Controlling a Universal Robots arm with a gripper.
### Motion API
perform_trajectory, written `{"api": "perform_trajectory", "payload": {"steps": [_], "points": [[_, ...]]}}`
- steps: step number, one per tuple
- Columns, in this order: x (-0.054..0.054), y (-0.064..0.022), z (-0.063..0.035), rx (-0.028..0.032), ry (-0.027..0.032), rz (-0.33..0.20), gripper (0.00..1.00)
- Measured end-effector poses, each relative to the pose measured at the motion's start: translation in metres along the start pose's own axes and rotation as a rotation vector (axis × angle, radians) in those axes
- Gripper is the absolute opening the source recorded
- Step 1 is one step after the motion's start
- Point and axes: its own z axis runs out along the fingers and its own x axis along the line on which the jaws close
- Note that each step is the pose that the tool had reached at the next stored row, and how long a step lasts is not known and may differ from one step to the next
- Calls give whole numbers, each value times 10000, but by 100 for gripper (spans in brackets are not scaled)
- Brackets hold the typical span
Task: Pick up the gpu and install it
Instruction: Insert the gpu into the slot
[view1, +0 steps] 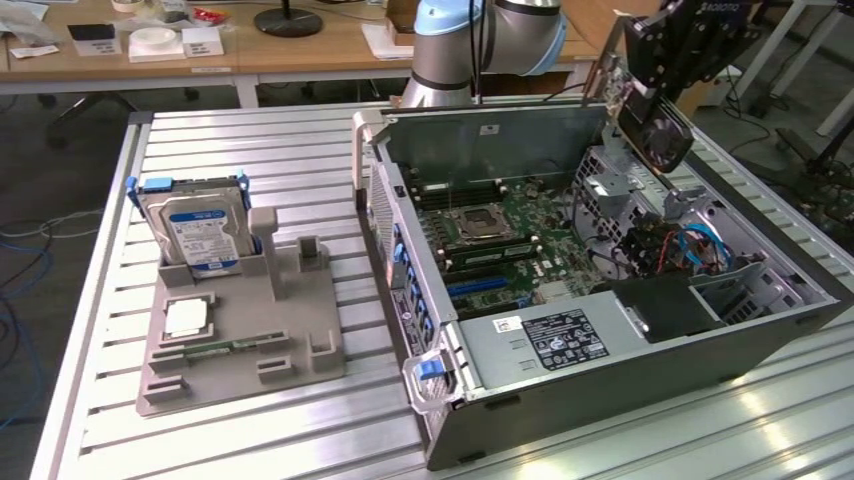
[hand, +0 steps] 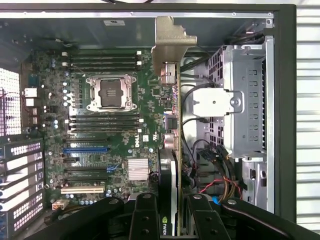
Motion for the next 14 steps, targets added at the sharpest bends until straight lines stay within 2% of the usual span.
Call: {"api": "perform_trajectory", "payload": {"steps": [7,14], "points": [[0,0,9,-18,36,-647,27],[1,-1,18,-42,85,-1529,27]]}}
